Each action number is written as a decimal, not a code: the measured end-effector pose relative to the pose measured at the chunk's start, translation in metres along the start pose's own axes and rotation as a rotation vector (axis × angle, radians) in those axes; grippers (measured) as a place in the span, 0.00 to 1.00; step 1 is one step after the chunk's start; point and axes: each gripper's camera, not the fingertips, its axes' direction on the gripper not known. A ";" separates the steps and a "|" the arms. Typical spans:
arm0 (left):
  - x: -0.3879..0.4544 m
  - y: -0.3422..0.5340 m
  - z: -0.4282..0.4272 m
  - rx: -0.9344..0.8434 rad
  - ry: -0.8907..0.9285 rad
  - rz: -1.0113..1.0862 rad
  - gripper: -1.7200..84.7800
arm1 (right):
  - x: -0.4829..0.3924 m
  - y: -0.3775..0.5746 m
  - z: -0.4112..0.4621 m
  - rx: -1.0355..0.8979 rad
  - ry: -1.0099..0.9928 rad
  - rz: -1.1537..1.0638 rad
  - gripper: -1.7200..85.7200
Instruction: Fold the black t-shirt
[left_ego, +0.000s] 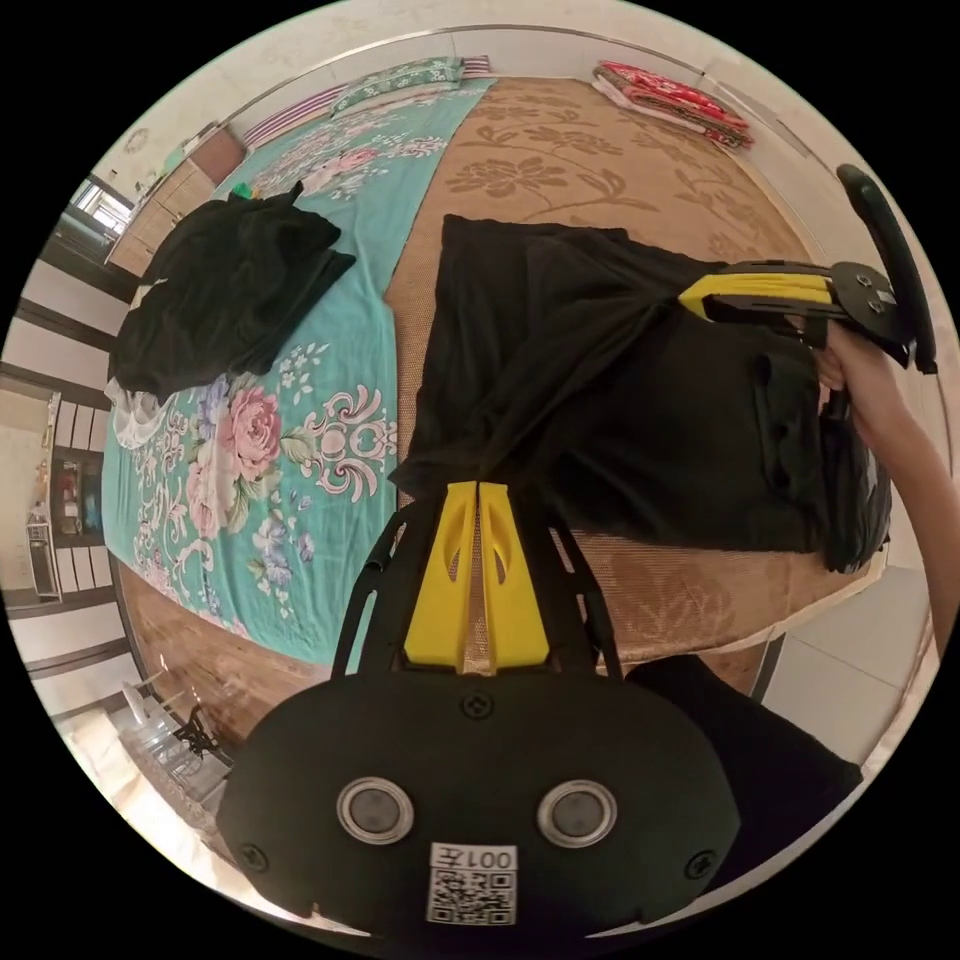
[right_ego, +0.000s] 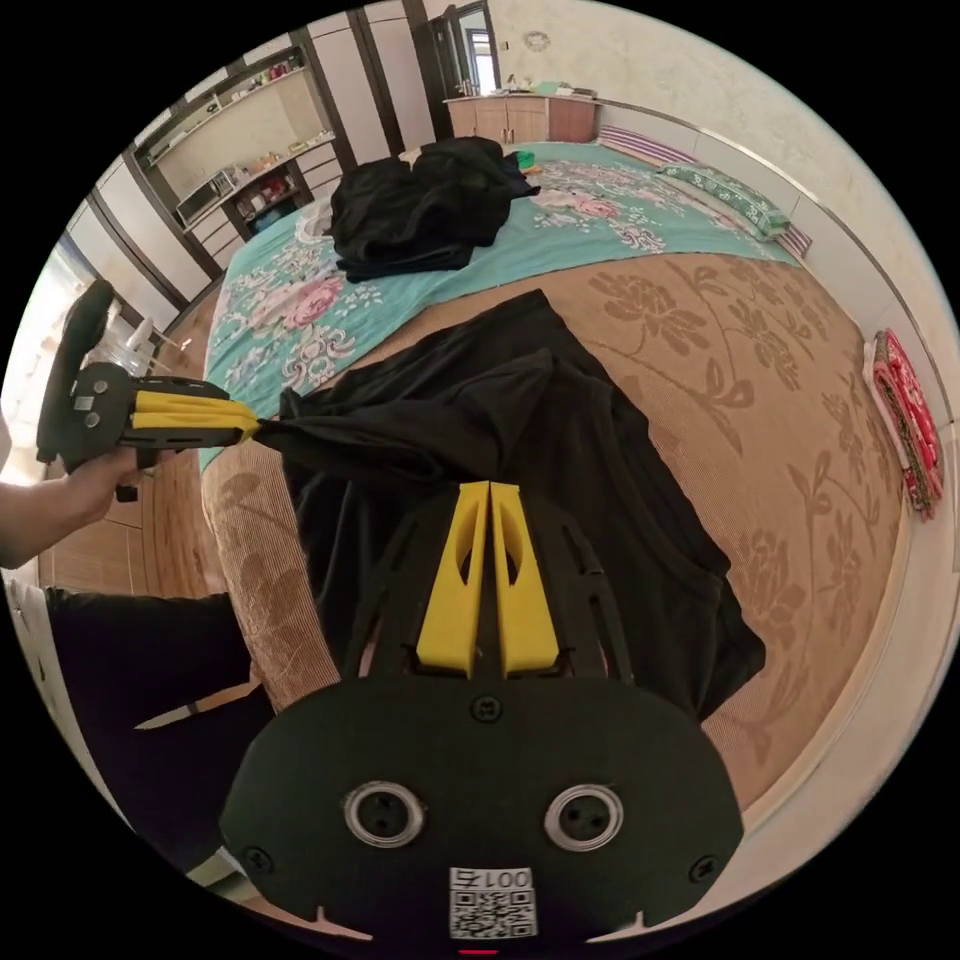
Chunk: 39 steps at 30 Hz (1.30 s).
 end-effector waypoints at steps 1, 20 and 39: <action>0.004 0.005 -0.003 0.007 -0.007 0.008 0.01 | -0.005 0.005 0.003 -0.019 0.030 -0.012 0.02; -0.169 -0.041 0.005 -0.064 0.105 -0.297 0.01 | 0.012 -0.185 0.076 0.005 -0.136 -0.338 0.02; -0.271 -0.041 0.027 0.008 0.352 -0.304 0.01 | 0.058 -0.173 0.100 -0.128 -0.300 -0.446 0.02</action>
